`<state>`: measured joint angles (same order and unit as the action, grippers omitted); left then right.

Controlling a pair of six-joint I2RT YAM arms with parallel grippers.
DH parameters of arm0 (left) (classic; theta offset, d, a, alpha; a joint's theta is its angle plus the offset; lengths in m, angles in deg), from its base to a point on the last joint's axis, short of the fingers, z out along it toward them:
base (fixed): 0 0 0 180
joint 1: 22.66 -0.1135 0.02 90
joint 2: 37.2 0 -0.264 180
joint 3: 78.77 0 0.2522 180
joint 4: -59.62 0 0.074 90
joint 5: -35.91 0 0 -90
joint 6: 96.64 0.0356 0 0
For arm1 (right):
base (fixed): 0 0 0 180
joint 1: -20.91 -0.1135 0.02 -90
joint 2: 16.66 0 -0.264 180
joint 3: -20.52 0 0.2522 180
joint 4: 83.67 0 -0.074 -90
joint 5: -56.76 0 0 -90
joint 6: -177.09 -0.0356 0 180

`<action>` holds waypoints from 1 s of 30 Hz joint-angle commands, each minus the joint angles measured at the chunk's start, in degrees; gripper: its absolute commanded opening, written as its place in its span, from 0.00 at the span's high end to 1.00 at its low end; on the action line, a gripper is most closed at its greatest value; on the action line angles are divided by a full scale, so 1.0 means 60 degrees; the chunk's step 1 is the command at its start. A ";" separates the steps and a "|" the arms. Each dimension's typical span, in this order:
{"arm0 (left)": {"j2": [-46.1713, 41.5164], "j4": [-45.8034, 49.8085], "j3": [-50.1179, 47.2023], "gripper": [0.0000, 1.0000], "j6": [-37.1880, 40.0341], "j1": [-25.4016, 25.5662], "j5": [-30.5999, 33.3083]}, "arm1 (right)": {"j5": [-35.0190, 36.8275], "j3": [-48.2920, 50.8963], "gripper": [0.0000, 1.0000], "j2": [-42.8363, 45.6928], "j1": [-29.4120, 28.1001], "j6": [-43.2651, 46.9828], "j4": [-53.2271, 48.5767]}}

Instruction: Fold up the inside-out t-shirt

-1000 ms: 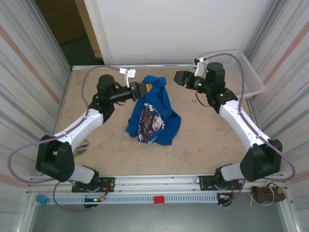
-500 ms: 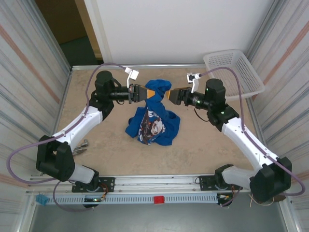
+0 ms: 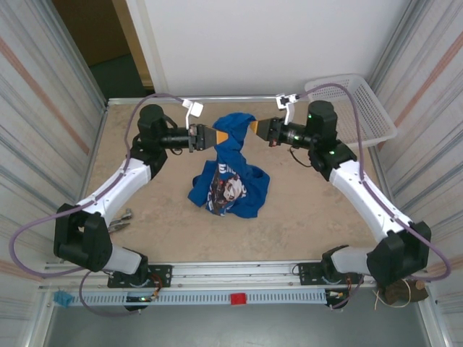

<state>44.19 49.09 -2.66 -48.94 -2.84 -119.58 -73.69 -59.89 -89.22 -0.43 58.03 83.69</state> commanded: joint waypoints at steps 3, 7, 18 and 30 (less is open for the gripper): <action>0.0141 -0.0313 -0.0171 0.89 -0.0345 -0.0769 0.0838 | -0.1043 -0.0066 1.00 0.1618 0.0462 0.0280 -0.0772; 0.0640 -0.0500 0.0106 1.00 -0.0365 -0.0785 0.0706 | -0.1241 -0.0251 1.00 0.2000 0.0480 0.0418 -0.1056; -0.0929 0.2121 -0.0510 1.00 0.1609 -0.0587 0.2592 | -0.0311 0.0007 0.80 0.1409 0.0413 0.0111 -0.1113; -0.1494 0.4668 -0.0993 0.58 0.2288 -0.0490 0.5301 | 0.3778 0.1876 0.33 -0.1520 -0.0632 0.0212 -0.1112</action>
<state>36.43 68.63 -6.83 -38.25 -5.77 -95.89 -57.93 -50.45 -94.62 -4.15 60.19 76.44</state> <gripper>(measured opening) 0.391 0.671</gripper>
